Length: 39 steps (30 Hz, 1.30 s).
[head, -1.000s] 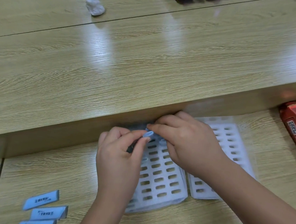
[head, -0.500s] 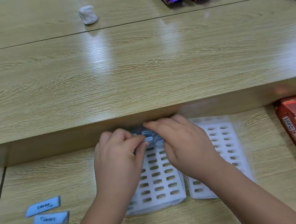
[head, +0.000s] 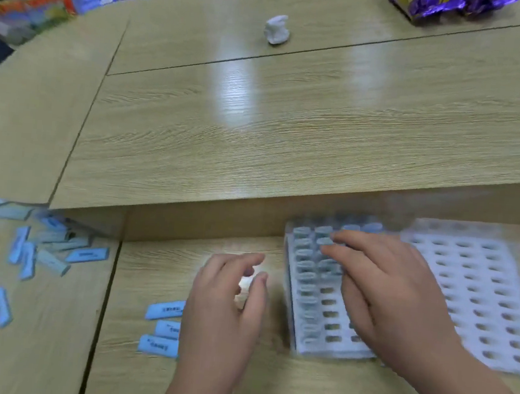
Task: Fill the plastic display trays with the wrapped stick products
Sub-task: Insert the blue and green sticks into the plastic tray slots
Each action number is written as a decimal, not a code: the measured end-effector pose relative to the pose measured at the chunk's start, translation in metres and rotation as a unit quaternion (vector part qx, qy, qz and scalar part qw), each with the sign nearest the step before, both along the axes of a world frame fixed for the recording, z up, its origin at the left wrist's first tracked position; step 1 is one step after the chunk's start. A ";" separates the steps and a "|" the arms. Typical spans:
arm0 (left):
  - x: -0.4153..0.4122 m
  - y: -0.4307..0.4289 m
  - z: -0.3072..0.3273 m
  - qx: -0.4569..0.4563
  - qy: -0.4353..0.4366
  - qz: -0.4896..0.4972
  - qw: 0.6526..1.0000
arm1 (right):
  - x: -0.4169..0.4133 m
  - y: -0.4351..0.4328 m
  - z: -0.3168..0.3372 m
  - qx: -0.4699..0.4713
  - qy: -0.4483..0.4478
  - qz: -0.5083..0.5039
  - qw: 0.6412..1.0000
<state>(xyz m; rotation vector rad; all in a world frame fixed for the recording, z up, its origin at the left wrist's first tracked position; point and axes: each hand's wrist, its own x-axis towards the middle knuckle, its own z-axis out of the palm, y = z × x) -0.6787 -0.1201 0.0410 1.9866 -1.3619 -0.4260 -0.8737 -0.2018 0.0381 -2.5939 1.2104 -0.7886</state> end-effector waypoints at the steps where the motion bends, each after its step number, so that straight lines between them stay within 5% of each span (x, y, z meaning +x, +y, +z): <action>1: 0.015 0.018 -0.006 0.009 0.011 0.032 0.999 | 0.013 0.011 0.003 -0.011 0.002 0.020 1.000; 6: 0.084 0.091 -0.029 0.066 -0.019 0.127 0.990 | 0.091 0.060 0.002 -0.009 0.034 0.124 0.992; 12: 0.119 0.121 -0.048 0.140 -0.015 0.082 0.987 | 0.163 0.094 -0.033 0.150 0.206 0.102 0.962; 22: 0.131 0.120 -0.053 0.140 -0.055 0.065 0.986 | 0.156 0.089 -0.052 0.209 0.140 0.034 0.967; 29: 0.123 0.106 -0.037 0.196 -0.220 -0.071 0.953 | 0.120 0.098 -0.028 0.258 0.039 0.015 0.965; 35: 0.078 0.068 -0.007 0.094 0.024 -0.043 0.994 | 0.045 0.102 0.017 0.199 -0.138 -0.032 0.970; 39: 0.029 0.025 0.022 0.046 0.131 -0.046 0.989 | -0.015 0.067 0.039 0.144 -0.138 -0.098 0.975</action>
